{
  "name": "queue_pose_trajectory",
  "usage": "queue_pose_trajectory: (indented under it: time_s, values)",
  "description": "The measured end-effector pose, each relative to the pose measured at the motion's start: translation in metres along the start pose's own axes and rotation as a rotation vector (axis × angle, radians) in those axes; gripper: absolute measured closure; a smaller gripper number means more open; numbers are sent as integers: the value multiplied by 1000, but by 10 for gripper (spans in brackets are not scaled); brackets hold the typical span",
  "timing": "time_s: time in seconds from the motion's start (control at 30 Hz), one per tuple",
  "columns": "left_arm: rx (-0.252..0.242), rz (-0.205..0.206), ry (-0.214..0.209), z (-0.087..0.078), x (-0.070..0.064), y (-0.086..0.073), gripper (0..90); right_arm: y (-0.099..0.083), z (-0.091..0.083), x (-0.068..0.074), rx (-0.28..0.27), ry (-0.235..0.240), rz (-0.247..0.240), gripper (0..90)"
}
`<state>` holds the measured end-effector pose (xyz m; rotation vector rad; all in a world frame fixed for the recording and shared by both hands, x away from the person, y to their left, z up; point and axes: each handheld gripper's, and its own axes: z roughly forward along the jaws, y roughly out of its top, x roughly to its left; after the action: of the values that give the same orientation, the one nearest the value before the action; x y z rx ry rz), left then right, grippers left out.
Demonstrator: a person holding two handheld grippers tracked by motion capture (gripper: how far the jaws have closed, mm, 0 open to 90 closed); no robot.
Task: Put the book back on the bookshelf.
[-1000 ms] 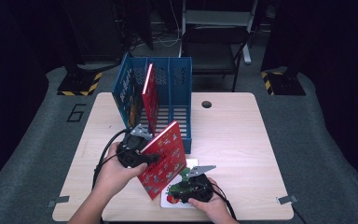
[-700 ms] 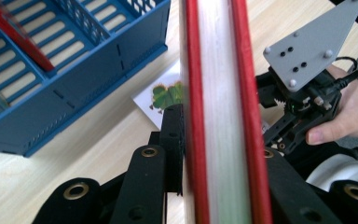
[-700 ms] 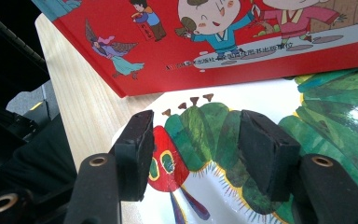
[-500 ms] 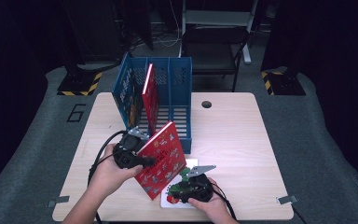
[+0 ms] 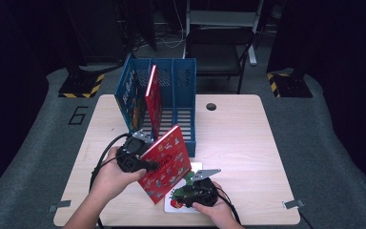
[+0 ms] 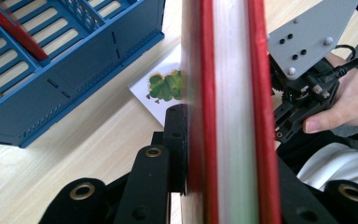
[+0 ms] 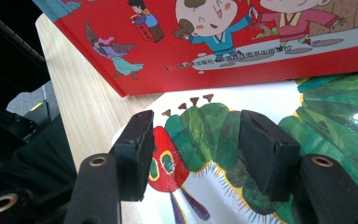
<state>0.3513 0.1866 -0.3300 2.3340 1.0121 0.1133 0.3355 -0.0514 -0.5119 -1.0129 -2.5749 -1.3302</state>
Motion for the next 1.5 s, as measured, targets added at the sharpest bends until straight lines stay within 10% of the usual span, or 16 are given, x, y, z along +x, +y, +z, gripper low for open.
queue_pose_trajectory:
  time_s: [0.53,1.07,1.5]
  values:
    - [-3,-19,-22,-3,5,13,792,-2,1,7,-13,-31,-15,418]
    - [-61,3,-47,-13,-10,39,792,-6,8,35,-112,-79,-128,500]
    - [-76,-2,-66,-11,-16,53,792,-4,8,37,-162,-114,-13,635]
